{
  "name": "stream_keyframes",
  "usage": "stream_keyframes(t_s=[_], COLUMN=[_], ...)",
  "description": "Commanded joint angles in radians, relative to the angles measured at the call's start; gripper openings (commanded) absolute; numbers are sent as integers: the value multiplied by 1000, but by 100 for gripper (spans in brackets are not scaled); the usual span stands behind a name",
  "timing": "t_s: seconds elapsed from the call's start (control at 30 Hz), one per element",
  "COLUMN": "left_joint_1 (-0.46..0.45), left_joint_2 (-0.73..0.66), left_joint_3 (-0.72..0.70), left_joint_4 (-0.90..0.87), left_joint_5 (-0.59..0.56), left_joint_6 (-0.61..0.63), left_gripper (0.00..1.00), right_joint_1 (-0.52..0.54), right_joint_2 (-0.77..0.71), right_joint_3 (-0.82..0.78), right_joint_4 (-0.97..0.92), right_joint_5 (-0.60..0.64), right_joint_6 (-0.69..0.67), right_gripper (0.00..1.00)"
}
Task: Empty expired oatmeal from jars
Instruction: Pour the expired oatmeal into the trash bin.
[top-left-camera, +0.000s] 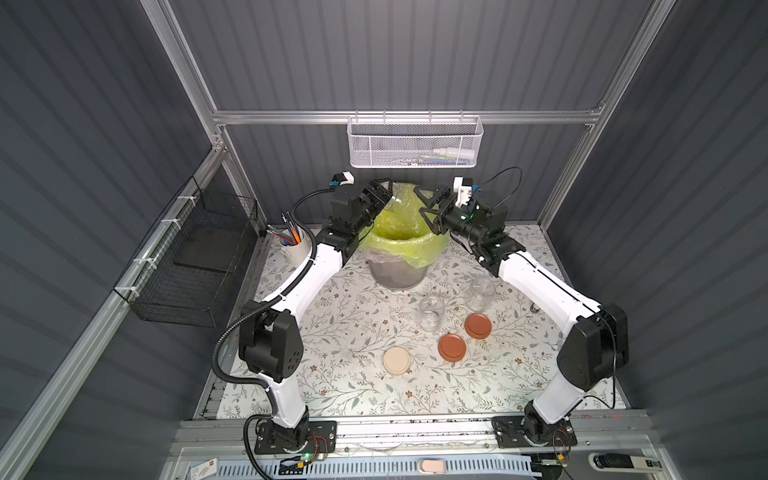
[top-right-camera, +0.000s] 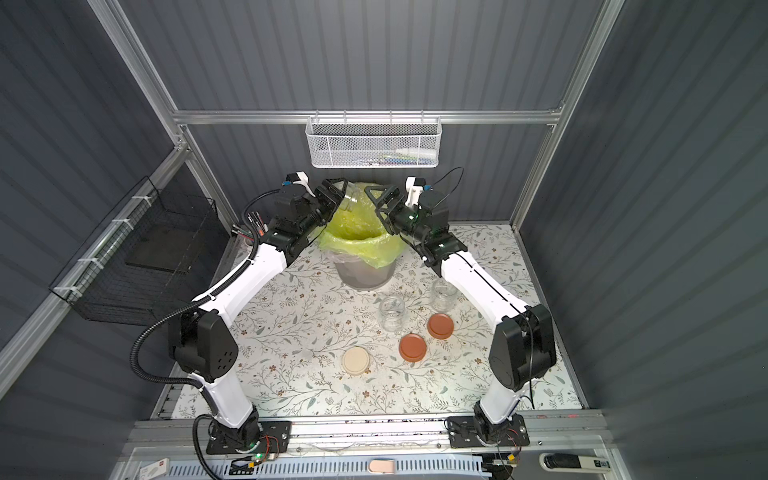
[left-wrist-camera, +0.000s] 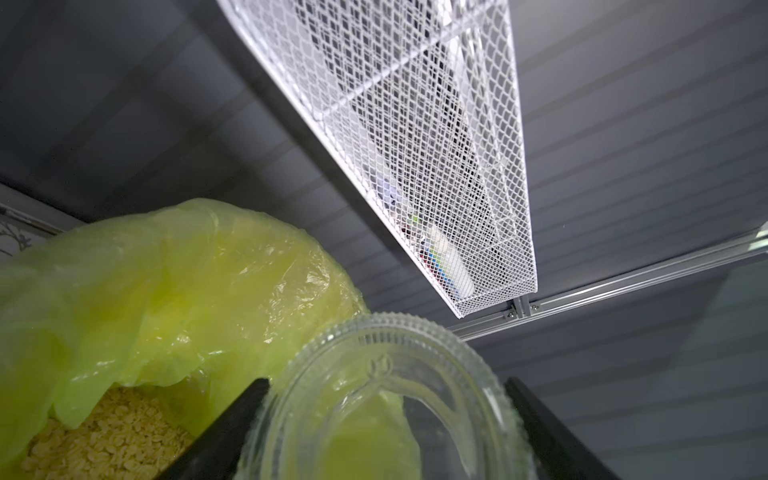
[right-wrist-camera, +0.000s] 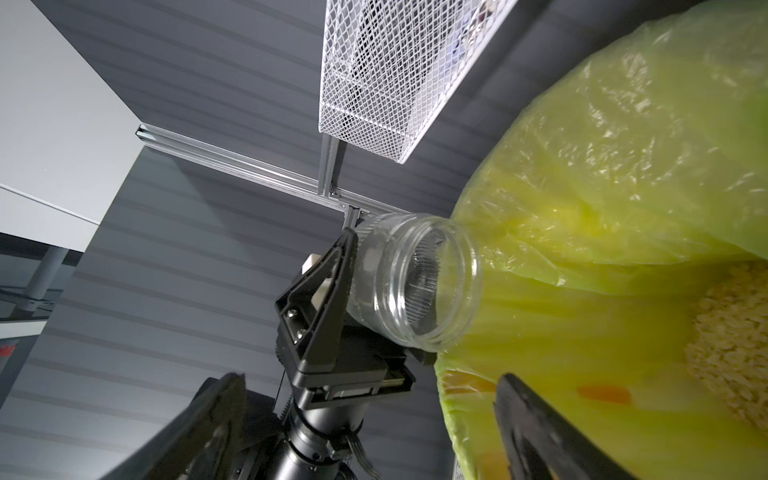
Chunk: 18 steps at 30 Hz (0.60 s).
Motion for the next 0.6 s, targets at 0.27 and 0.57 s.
stream_keyframes(t_s=[0.27,0.57], left_joint_1=[-22,-49], left_joint_2=[-66,-113], left_joint_3=[-15,-104], left_joint_4=[74,106], left_joint_5=[-43,-140], left_joint_6=[-239,-328], left_gripper=[23,22], right_joint_1=[67,144], right_joint_2=[14,45], right_joint_3=[-18,-35], right_joint_4=[31,48], right_joint_5=[155,305], right_joint_6=[2,59], right_gripper=[96,96])
